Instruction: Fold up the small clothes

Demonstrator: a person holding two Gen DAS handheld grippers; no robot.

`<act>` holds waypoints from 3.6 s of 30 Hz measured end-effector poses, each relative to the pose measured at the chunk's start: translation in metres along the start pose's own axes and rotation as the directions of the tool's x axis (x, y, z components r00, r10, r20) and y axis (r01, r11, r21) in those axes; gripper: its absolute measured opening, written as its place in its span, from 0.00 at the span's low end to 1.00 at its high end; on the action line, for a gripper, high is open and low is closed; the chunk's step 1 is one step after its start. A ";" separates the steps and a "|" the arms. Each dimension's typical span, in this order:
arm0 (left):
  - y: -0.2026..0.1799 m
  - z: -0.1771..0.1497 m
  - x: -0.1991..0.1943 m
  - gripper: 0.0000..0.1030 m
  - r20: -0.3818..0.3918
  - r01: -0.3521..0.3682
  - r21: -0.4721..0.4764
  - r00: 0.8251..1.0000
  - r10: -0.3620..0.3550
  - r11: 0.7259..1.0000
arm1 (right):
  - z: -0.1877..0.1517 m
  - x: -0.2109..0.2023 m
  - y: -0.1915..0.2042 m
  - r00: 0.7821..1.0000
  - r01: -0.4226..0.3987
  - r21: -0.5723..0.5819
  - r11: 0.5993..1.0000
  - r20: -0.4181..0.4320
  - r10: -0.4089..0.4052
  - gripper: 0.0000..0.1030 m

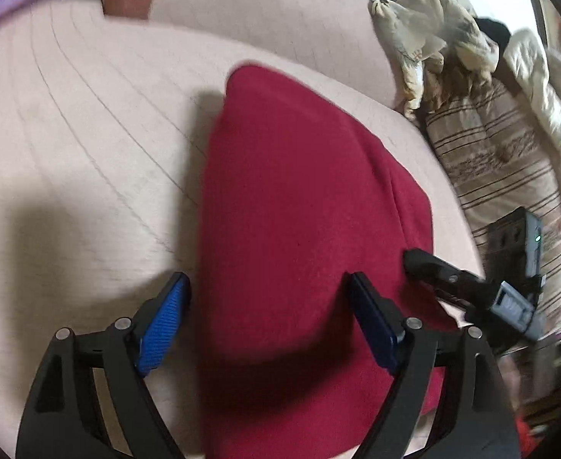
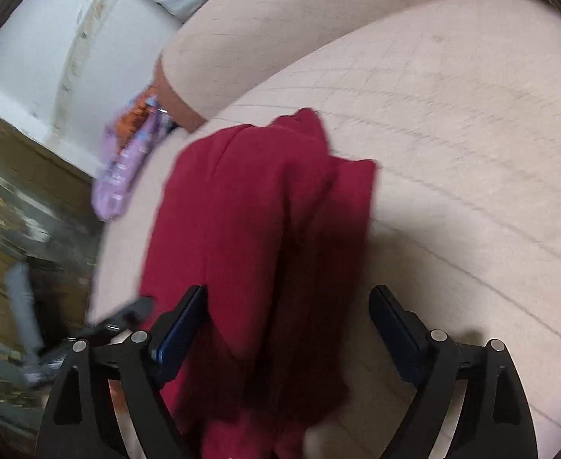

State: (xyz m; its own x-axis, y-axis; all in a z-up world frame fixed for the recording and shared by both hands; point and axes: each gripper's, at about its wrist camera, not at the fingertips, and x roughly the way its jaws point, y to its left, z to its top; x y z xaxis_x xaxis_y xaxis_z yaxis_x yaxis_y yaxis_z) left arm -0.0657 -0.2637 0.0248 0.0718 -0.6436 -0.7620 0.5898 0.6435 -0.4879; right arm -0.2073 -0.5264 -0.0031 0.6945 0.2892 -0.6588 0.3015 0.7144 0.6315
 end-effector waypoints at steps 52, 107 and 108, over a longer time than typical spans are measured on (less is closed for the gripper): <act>-0.033 -0.134 -0.172 0.75 0.384 -0.480 -0.028 0.804 0.453 0.877 | -0.133 -0.074 0.173 0.959 0.276 -0.458 0.845 0.195 -0.207 0.76; -0.035 -0.144 -0.175 0.75 0.396 -0.534 -0.035 0.768 0.503 0.845 | -0.145 -0.058 0.181 0.962 0.271 -0.439 0.857 0.161 -0.221 0.80; -0.035 -0.144 -0.175 0.75 0.396 -0.535 -0.035 0.768 0.504 0.844 | -0.145 -0.057 0.181 0.962 0.269 -0.439 0.857 0.157 -0.221 0.80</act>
State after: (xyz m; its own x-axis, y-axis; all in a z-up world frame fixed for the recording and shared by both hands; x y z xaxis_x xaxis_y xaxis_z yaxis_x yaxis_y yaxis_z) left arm -0.2145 -0.1139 0.1133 0.6706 -0.3342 -0.6623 0.4308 0.9022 -0.0191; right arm -0.2871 -0.3214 0.0894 0.7042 0.0201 -0.7097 0.1584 0.9700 0.1846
